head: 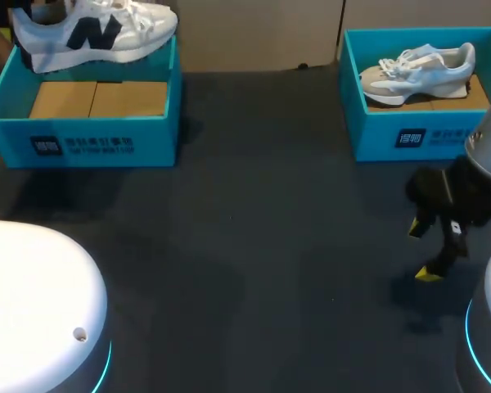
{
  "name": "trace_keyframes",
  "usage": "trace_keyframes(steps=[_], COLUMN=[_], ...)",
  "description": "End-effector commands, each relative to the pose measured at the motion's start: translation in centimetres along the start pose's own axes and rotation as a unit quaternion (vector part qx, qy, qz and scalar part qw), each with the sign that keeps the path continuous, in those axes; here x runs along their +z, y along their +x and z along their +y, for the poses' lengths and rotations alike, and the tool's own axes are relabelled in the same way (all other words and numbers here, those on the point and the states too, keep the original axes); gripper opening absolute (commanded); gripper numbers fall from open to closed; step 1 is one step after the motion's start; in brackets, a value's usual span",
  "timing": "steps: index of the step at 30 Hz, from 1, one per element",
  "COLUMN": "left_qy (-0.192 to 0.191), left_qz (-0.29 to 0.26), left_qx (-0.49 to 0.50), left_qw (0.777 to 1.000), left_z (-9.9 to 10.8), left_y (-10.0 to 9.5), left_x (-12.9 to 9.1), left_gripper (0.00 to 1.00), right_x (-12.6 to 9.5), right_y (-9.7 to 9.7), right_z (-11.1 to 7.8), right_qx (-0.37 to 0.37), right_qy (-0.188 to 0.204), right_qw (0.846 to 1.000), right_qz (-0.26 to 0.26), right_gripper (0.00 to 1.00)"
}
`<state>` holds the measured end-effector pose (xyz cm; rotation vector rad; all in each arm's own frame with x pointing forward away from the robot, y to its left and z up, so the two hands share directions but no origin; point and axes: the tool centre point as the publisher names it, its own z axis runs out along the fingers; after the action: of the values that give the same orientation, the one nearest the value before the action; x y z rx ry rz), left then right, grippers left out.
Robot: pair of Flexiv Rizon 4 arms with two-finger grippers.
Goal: Take the shoe out of the shoebox, open the shoe tongue, remove and reinsert the insole, then place the shoe into the shoebox
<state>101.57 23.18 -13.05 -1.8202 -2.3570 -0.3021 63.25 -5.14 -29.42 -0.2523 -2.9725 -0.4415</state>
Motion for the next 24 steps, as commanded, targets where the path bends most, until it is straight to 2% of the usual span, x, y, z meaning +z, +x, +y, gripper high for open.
trace_keyframes(steps=[1,7,14,24], left_qy=[-0.022,-0.043,-0.040,-0.049], left_qz=[-0.005,-0.004,0.003,-0.004], left_qx=[0.025,0.079,0.101,0.130], left_qw=[0.999,0.996,0.994,0.990], left_z=[0.4,2.1,4.8,6.4], left_y=[1.4,2.7,3.7,4.0], left_x=[0.5,1.8,3.9,5.3], left_gripper=[0.00,0.00,0.00,0.00], right_x=[0.1,0.1,0.1,0.1], right_y=[0.0,0.0,0.0,0.0], right_z=[0.0,0.0,0.0,0.0], right_qx=[0.000,0.000,0.000,0.000], right_qy=[0.001,0.001,0.001,0.001], right_qw=[1.000,1.000,1.000,1.000], right_qz=[0.000,0.000,0.000,0.000], right_gripper=[1.00,1.00,1.00,1.00])
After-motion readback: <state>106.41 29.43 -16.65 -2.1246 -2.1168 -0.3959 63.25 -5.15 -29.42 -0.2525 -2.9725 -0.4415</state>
